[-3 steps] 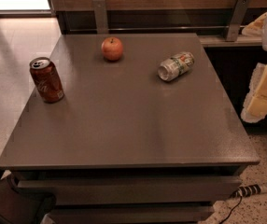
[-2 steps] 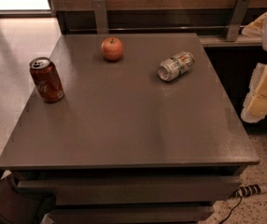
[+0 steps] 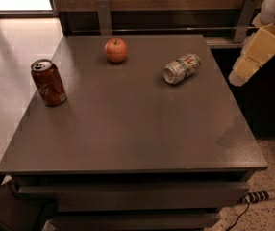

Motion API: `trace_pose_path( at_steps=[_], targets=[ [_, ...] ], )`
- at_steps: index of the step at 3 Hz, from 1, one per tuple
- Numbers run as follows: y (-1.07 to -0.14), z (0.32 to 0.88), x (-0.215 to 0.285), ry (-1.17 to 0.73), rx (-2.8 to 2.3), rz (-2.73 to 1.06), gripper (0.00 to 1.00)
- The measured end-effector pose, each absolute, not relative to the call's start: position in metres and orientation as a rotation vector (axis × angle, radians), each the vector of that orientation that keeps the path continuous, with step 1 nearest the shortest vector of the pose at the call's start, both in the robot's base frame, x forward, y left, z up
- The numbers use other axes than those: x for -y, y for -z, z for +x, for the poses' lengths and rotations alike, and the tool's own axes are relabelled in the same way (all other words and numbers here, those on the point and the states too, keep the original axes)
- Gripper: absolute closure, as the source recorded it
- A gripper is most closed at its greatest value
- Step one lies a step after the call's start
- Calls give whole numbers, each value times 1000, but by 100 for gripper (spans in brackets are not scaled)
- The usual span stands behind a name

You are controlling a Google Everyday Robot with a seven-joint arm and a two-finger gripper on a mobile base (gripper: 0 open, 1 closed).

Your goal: Place 7up can upright

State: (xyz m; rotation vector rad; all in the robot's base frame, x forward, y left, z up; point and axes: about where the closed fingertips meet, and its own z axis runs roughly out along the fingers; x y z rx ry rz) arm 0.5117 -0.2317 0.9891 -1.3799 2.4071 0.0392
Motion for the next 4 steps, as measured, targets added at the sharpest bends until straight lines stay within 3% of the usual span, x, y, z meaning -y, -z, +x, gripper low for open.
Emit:
trace_pose_path(
  at_steps=[2, 4],
  targets=[
    [-962, 581, 241, -116, -2704, -898, 0],
    [-956, 604, 241, -171, -2729, -628, 0]
  ],
)
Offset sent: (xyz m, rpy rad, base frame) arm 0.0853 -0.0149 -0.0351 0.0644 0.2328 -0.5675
